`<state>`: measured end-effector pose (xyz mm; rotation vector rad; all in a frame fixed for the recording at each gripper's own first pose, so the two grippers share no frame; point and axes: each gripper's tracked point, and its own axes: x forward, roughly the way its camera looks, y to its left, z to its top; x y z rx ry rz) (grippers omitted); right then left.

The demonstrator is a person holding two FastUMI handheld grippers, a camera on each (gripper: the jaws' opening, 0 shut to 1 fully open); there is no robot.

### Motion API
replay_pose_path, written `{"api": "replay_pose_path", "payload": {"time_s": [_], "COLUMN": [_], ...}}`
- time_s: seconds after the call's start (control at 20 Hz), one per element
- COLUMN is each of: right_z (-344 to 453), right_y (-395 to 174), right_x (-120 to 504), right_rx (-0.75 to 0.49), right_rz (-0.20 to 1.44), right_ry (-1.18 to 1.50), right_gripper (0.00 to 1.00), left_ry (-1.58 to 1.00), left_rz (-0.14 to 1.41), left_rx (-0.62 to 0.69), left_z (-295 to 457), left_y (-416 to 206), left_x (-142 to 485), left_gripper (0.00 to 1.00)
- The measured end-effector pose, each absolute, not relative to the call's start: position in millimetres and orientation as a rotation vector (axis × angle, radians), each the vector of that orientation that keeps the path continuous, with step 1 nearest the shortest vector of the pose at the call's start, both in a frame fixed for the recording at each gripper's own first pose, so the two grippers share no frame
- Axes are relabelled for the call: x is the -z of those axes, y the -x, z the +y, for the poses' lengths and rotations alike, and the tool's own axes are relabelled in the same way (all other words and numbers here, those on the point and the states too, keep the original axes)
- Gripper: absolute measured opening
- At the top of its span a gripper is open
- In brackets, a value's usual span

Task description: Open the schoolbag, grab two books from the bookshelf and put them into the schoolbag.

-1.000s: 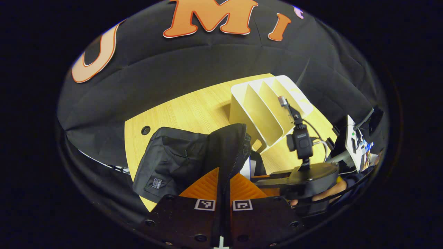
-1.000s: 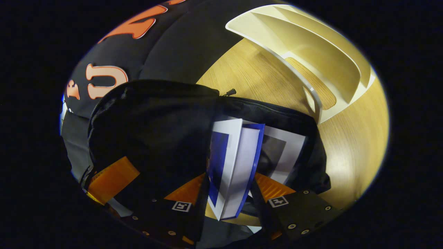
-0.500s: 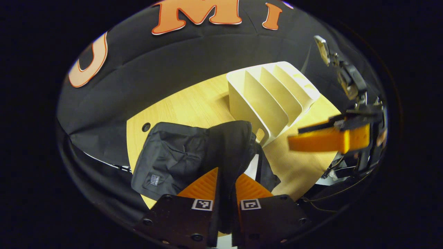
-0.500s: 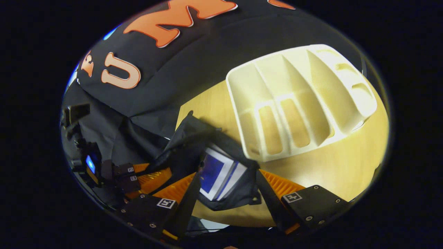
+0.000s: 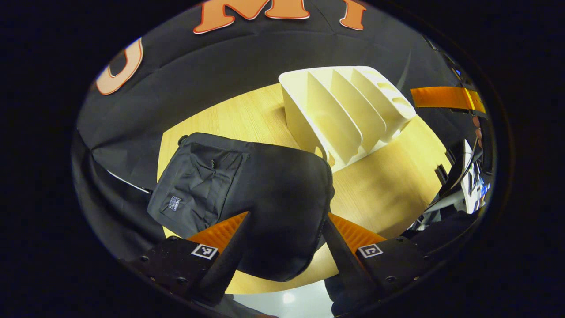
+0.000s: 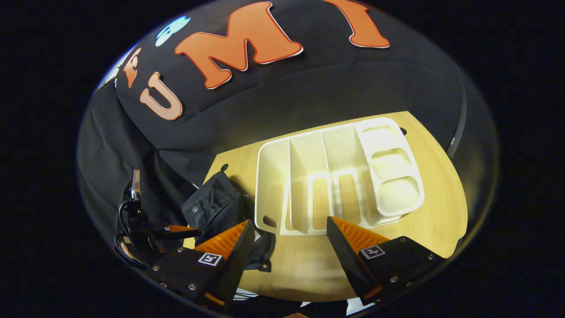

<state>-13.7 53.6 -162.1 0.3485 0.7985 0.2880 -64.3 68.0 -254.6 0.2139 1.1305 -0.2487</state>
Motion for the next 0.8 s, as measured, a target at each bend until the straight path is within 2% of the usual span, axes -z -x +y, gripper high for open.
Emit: {"api": "replay_pose_path", "payload": {"time_s": [0.55, 0.8], "right_z": [-42, -53], "right_y": [-9, -4], "right_x": [60, 25], "right_rx": [-0.187, -0.183], "right_rz": [0.361, 0.241], "right_ry": [-0.078, -0.067], "right_gripper": [0.97, 0.97], "left_ry": [-0.051, -0.039], "left_rz": [0.537, 0.309], "left_rx": [0.010, -0.080], "left_z": [-21, -33], "left_y": [-10, -11], "left_x": [117, 55], "left_gripper": [0.99, 1.00]}}
